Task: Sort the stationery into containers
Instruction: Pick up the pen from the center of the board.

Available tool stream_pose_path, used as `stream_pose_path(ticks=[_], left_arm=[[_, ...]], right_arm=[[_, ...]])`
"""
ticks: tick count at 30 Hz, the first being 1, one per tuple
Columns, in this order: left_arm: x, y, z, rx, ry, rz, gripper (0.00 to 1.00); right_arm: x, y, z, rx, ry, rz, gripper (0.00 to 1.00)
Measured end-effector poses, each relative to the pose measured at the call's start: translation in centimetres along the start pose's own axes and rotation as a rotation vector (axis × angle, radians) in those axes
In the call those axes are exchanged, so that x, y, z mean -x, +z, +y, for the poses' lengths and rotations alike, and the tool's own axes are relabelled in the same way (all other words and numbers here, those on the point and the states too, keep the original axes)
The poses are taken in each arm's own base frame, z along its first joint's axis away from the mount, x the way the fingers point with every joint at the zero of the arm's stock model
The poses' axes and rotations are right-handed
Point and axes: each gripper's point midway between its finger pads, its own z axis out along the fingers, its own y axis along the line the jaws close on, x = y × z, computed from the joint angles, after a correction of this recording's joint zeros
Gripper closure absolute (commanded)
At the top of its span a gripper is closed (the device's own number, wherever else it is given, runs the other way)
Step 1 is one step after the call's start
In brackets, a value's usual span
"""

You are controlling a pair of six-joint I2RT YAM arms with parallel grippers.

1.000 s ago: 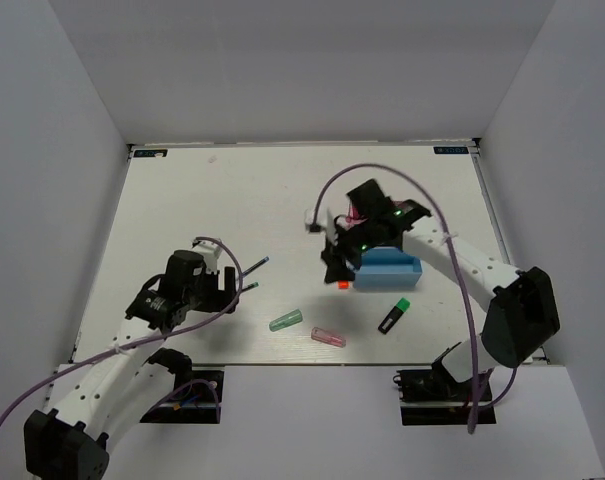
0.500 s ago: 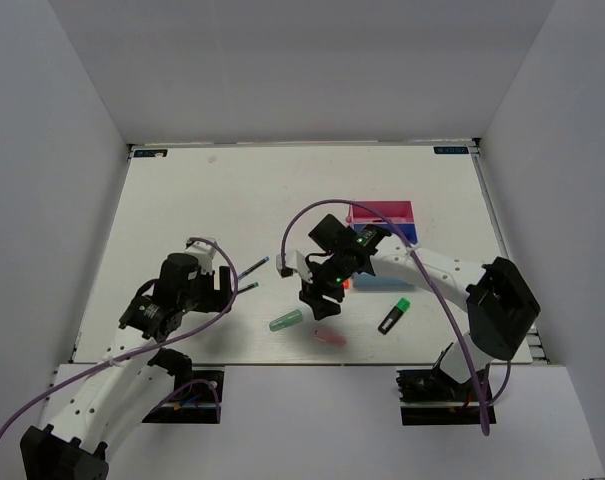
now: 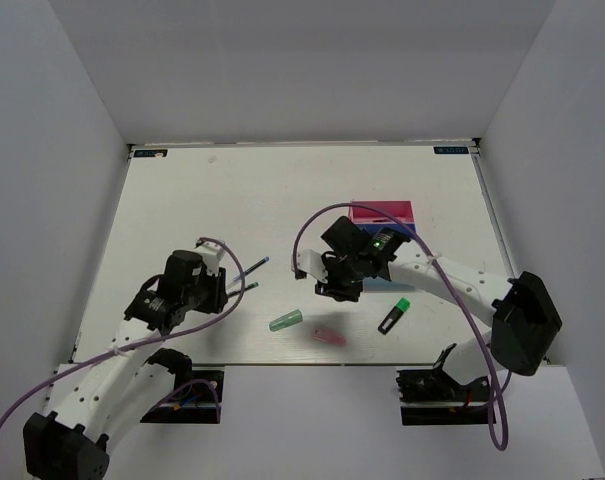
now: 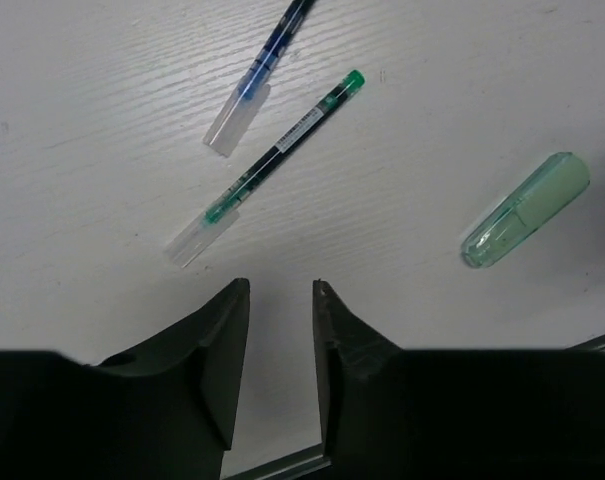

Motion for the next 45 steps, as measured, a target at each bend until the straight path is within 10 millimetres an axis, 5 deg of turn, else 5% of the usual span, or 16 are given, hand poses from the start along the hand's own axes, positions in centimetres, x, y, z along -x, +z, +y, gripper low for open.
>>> stream_pose_path(ticks=[2, 4, 11, 17, 25, 31, 38, 40, 41, 43, 45], left_arm=[[0.0, 0.4, -0.3, -0.028, 0.046, 0.032, 0.68], [0.7, 1.0, -0.7, -0.051, 0.100, 0.070, 0.57], [4.5, 5.4, -1.1, -0.084, 0.236, 0.217, 0.48], [3.4, 8.2, -0.5, -0.085, 0.297, 0.314, 0.48], [2.2, 10.3, 0.3, -0.067, 0.342, 0.383, 0.50], [1.7, 11.6, 1.1, -0.030, 0.376, 0.404, 0.58], [2.5, 12.3, 1.0, -0.022, 0.381, 0.376, 0.97], [2.8, 12.4, 0.9, -0.022, 0.382, 0.367, 1.00], [2.9, 12.4, 0.7, -0.023, 0.385, 0.364, 1.00], [3.1, 12.3, 0.5, -0.024, 0.385, 0.365, 1.00], [4.1, 11.9, -0.3, -0.037, 0.383, 0.363, 1.00]], right_arm=[[-0.8, -0.6, -0.2, -0.025, 0.000, 0.013, 0.59], [-1.7, -1.2, -0.2, -0.043, 0.010, 0.019, 0.59], [-3.8, -3.1, 0.9, -0.100, 0.072, -0.021, 0.57], [-5.7, -3.6, 2.1, -0.129, 0.116, -0.054, 0.56], [-5.5, -4.2, 1.7, -0.170, 0.174, -0.162, 0.56], [-5.8, -3.8, 1.7, -0.149, 0.225, -0.196, 0.56], [-5.4, -4.5, 1.7, -0.148, 0.248, -0.249, 0.55], [-5.4, -4.7, 1.7, -0.149, 0.258, -0.259, 0.45], [-5.3, -4.8, 1.7, -0.150, 0.262, -0.264, 0.20], [-5.4, -4.9, 1.5, -0.159, 0.273, -0.267, 0.13], [-5.4, -5.0, 1.0, -0.181, 0.275, -0.274, 0.18]])
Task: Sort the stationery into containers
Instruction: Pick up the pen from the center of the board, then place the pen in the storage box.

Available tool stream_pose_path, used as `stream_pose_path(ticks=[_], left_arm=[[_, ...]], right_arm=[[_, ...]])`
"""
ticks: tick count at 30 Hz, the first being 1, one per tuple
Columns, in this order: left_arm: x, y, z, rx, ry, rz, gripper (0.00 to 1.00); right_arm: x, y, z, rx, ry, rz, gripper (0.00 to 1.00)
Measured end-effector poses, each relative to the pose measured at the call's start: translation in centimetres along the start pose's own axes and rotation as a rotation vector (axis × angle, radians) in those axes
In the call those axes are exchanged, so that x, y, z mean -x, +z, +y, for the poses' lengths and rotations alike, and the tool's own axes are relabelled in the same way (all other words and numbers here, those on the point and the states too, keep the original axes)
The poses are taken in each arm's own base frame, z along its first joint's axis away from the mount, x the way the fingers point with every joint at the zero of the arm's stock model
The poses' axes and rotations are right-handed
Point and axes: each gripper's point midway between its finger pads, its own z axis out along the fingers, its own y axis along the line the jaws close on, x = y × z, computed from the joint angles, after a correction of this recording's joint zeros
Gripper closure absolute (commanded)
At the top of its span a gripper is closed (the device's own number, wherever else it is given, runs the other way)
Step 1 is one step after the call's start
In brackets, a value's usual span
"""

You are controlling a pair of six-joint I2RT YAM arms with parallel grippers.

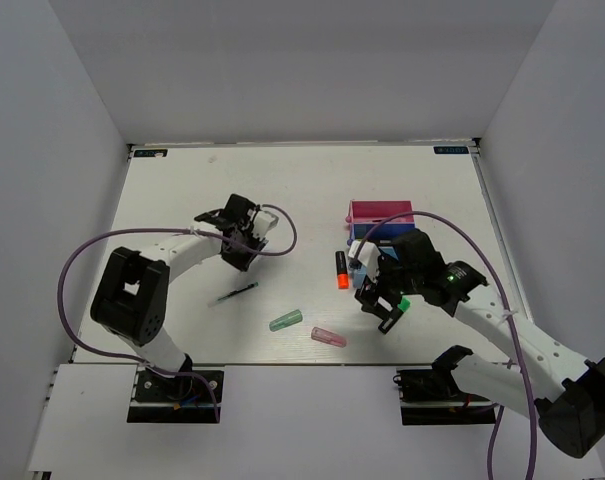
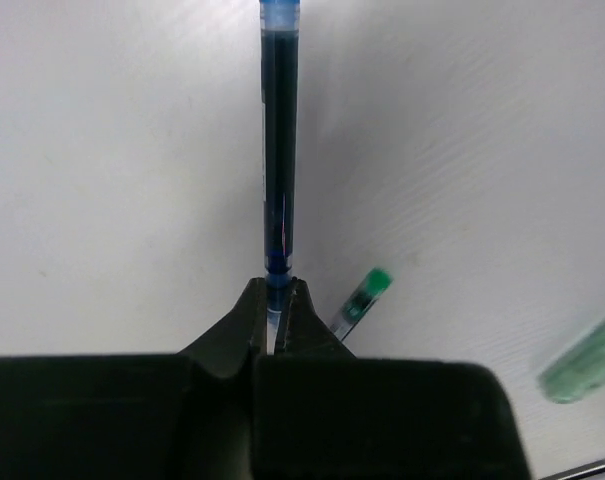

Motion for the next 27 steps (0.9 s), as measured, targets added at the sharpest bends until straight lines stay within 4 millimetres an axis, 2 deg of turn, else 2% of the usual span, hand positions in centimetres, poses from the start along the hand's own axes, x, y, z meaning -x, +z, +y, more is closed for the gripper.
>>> stream_pose_path(ticks=[1, 2, 3, 7, 10, 12, 14, 16, 18, 22, 25, 27], left_arm=[[1.2, -0.7, -0.3, -0.011, 0.000, -0.017, 1.00], [3.0, -1.5, -0.6, -0.022, 0.002, -0.052, 1.00], [5.1, -2.5, -1.0, -0.033, 0.007, -0.099, 1.00], [16.0, -8.2, -3.9, -0.106, 0.051, -0.368, 1.00], [23.6, -11.7, -7.4, -0.194, 0.109, -0.558, 1.00], [27.3, -12.3, -10.1, -0.254, 0.150, -0.634, 1.00], [30.3, -11.5, -12.5, -0.302, 0.181, -0.683, 1.00], [32.5, -10.0, -14.7, -0.346, 0.202, -0.712, 1.00], [33.7, -7.3, -16.7, -0.386, 0.211, -0.716, 1.00], [33.4, -1.3, -19.0, -0.427, 0.203, -0.677, 1.00], [33.0, 1.7, -19.6, -0.435, 0.179, -0.652, 1.00], [32.9, 3.1, -19.7, -0.429, 0.165, -0.643, 0.96]], right_arm=[[0.0, 0.0, -0.4, -0.021, 0.002, -0.001, 0.31], [-0.1, 0.0, -0.8, -0.045, 0.001, 0.001, 0.91], [-0.2, 0.0, -1.4, -0.075, 0.005, 0.004, 1.00], [-1.1, -0.5, -4.5, -0.264, 0.048, 0.024, 1.00], [-1.5, -1.7, -7.3, -0.439, 0.069, 0.021, 1.00], [-1.8, -2.7, -9.3, -0.574, 0.084, 0.018, 1.00], [-2.1, -3.8, -11.1, -0.698, 0.098, 0.016, 1.00], [-2.7, -5.2, -12.9, -0.837, 0.118, 0.011, 1.00], [-3.3, -6.5, -14.0, -0.942, 0.139, 0.011, 1.00], [-3.5, -8.6, -15.4, -1.085, 0.163, -0.009, 1.00], [-3.2, -9.5, -15.9, -1.140, 0.168, -0.033, 1.00], [-3.1, -9.8, -16.0, -1.155, 0.171, -0.044, 1.00]])
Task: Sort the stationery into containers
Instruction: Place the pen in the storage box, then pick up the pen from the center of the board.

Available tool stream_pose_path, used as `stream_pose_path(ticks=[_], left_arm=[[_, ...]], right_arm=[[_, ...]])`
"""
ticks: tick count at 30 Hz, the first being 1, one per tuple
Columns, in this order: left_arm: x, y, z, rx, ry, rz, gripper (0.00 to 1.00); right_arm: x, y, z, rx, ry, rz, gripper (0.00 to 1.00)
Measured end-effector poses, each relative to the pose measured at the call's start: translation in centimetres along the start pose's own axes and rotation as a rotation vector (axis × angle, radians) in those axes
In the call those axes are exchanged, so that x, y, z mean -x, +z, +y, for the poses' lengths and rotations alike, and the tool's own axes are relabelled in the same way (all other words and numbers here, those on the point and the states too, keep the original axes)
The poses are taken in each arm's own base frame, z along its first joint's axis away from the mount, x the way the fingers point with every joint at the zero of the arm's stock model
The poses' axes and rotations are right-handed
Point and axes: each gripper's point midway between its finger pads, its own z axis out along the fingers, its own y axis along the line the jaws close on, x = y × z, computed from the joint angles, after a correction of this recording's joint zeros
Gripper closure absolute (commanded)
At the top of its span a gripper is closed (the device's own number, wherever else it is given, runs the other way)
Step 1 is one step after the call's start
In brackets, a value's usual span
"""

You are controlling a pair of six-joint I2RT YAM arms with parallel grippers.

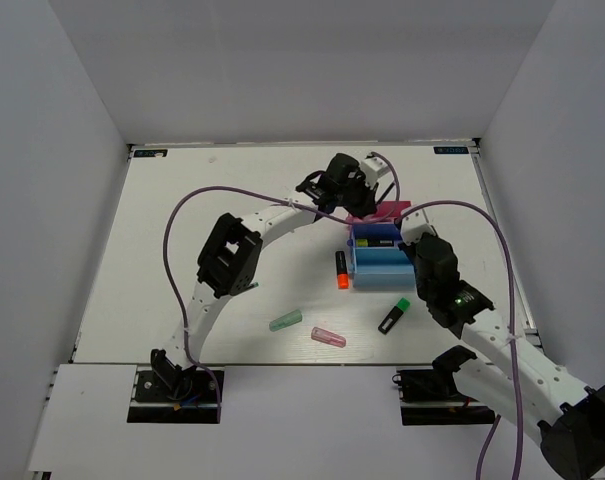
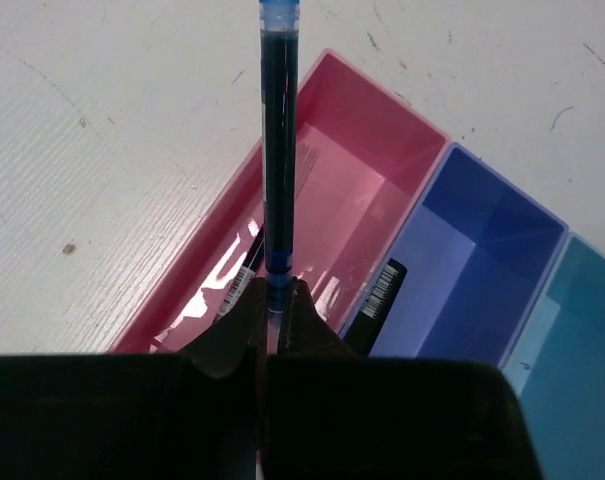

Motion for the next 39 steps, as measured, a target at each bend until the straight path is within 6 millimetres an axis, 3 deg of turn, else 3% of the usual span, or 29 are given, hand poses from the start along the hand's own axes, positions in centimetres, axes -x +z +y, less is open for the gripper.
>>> stream_pose_path(ticks=[2, 3, 5, 6, 7, 10, 12, 13, 16, 17, 19, 20, 22, 23, 24, 25, 26, 27, 28, 29, 30, 33, 37, 39], left_arm=[[-0.5, 0.5, 0.3, 0.009, -0.008, 0.002, 0.86], [-0.5, 0.6, 0.5, 0.018, -0.010, 0.001, 0.63], [-0.4, 0.7, 0.8, 0.030, -0.008, -0.006, 0.49], [-0.2, 0.6, 0.9, 0.037, -0.008, -0.010, 0.35], [0.0, 0.6, 1.1, 0.043, -0.003, -0.015, 0.29], [0.0, 0.6, 1.2, 0.053, -0.006, -0.018, 0.26], [0.0, 0.7, 1.1, 0.053, -0.006, -0.018, 0.36], [0.1, 0.6, 1.1, 0.053, -0.005, -0.019, 0.48], [0.6, 0.1, 0.6, 0.054, 0.003, -0.023, 1.00], [0.9, -0.5, 0.4, 0.059, 0.005, -0.026, 1.00], [1.2, -2.5, -0.3, 0.085, 0.000, -0.019, 0.99], [1.2, -4.0, -0.7, 0.109, -0.007, -0.014, 0.86], [0.9, -8.6, -1.3, 0.174, -0.020, 0.012, 0.49], [0.6, -11.0, -1.7, 0.204, -0.017, 0.026, 0.35], [0.5, -13.5, -2.0, 0.227, -0.007, 0.037, 0.28], [0.2, -15.8, -2.2, 0.241, 0.001, 0.056, 0.23], [-0.5, -18.4, -2.4, 0.254, 0.019, 0.086, 0.20], [-1.1, -20.1, -2.2, 0.266, 0.034, 0.112, 0.19], [-2.3, -22.0, -2.0, 0.277, 0.050, 0.156, 0.19], [-3.9, -23.5, -1.8, 0.286, 0.065, 0.215, 0.19], [-5.8, -24.5, -1.3, 0.301, 0.078, 0.275, 0.20], [-14.5, -26.7, -0.2, 0.326, 0.096, 0.532, 0.24], [-24.7, -29.5, -0.4, 0.286, 0.094, 0.835, 0.28], [-26.8, -30.5, -0.2, 0.276, 0.085, 0.896, 0.28]], right_arm=[[0.2, -0.1, -0.3, -0.013, 0.008, -0.008, 1.00], [0.3, -0.1, -0.4, -0.017, 0.011, -0.011, 1.00], [0.3, -0.1, -0.5, -0.022, 0.014, -0.014, 1.00], [0.4, -0.1, -0.5, -0.023, 0.016, -0.016, 1.00], [0.4, -0.2, -0.6, -0.023, 0.017, -0.016, 1.00], [0.4, -0.2, -0.6, -0.024, 0.017, -0.017, 1.00], [0.4, -0.2, -0.6, -0.024, 0.017, -0.017, 1.00], [0.4, -0.2, -0.6, -0.024, 0.017, -0.017, 1.00], [0.4, -0.2, -0.5, -0.022, 0.017, -0.017, 1.00], [0.4, -0.2, -0.5, -0.021, 0.017, -0.016, 1.00], [0.3, -0.2, -0.4, -0.013, 0.020, -0.018, 0.80], [0.4, -0.2, -0.1, 0.004, 0.020, -0.022, 0.64], [0.2, -0.2, 0.9, 0.061, 0.013, -0.023, 0.31], [0.0, -0.3, 1.9, 0.119, -0.003, -0.024, 0.24], [-0.2, -0.5, 2.9, 0.174, -0.015, -0.019, 0.22], [-0.6, -0.8, 4.1, 0.247, -0.037, -0.012, 0.26], [-0.8, -1.2, 5.3, 0.321, -0.055, -0.010, 0.33], [-1.0, -1.7, 6.3, 0.383, -0.071, -0.006, 0.47], [-1.3, -2.2, 7.3, 0.452, -0.087, -0.003, 0.85], [-1.4, -2.8, 8.3, 0.517, -0.099, -0.003, 1.00], [-1.5, -3.4, 9.2, 0.580, -0.102, -0.002, 1.00], [-1.5, -4.6, 10.9, 0.700, -0.107, -0.004, 1.00], [-1.9, -5.3, 12.0, 0.774, -0.110, 0.008, 1.00], [-2.2, -5.6, 12.2, 0.792, -0.110, 0.016, 1.00]])
